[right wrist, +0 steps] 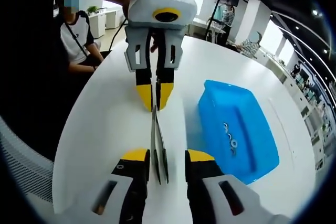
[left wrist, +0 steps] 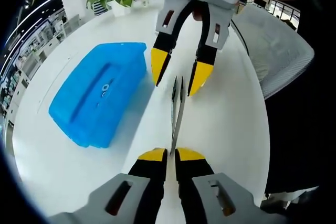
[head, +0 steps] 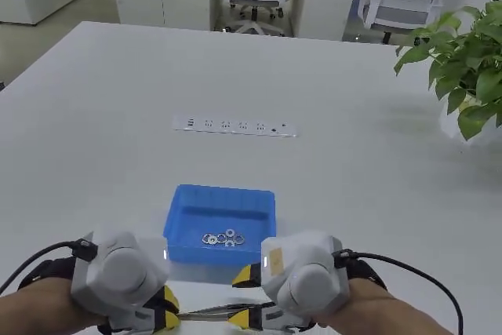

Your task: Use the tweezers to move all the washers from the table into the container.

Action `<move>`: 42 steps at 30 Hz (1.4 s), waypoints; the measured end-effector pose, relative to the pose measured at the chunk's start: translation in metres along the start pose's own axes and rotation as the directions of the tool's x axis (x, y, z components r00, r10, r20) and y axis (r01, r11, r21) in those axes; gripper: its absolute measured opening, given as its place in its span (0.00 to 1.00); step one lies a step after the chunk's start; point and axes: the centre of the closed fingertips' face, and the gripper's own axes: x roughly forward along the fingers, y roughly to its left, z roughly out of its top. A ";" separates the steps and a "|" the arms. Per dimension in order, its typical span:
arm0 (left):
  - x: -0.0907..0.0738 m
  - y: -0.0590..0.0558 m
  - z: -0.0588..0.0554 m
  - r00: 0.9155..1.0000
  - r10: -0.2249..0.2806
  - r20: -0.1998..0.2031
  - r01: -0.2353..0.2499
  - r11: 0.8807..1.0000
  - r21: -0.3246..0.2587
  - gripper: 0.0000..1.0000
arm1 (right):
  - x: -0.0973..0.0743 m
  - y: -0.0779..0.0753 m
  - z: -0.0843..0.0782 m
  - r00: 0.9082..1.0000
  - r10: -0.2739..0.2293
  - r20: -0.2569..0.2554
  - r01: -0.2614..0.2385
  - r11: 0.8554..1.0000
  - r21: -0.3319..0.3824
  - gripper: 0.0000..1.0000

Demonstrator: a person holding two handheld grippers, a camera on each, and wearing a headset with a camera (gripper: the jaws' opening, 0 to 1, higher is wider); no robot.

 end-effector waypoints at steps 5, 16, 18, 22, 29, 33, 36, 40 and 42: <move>-0.009 0.006 -0.002 0.999 0.035 0.018 -0.034 0.999 -0.033 0.17 | -0.013 -0.009 0.002 0.999 -0.049 0.022 0.048 0.998 0.046 0.33; -0.038 0.022 0.007 0.973 0.156 0.168 -0.126 0.976 -0.180 0.35 | -0.049 -0.021 -0.009 0.980 -0.189 0.059 0.173 0.963 0.205 0.50; -0.043 0.023 0.008 0.967 0.175 0.184 -0.139 0.971 -0.193 0.37 | -0.053 -0.022 -0.011 0.977 -0.203 0.068 0.182 0.956 0.231 0.54; -0.050 0.022 0.012 0.956 0.199 0.217 -0.153 0.965 -0.213 0.43 | -0.063 -0.024 -0.013 0.970 -0.234 0.070 0.209 0.944 0.256 0.58; -0.058 0.020 0.018 0.932 0.231 0.280 -0.161 0.954 -0.253 0.60 | -0.079 -0.027 -0.013 0.953 -0.286 0.100 0.245 0.920 0.305 0.65; -0.067 0.022 0.023 0.904 0.271 0.330 -0.176 0.941 -0.289 0.69 | -0.085 -0.027 -0.013 0.945 -0.305 0.114 0.256 0.911 0.323 0.70; -0.072 0.025 0.024 0.888 0.302 0.347 -0.191 0.928 -0.319 0.78 | -0.091 -0.026 -0.013 0.937 -0.325 0.128 0.265 0.901 0.344 0.75; -0.079 0.028 0.025 0.867 0.334 0.370 -0.204 0.915 -0.347 0.86 | -0.096 -0.023 -0.013 0.931 -0.341 0.133 0.275 0.892 0.359 0.80; -0.080 0.026 0.026 0.865 0.334 0.375 -0.203 0.915 -0.348 0.88 | -0.097 -0.022 -0.014 0.929 -0.347 0.132 0.280 0.889 0.363 0.82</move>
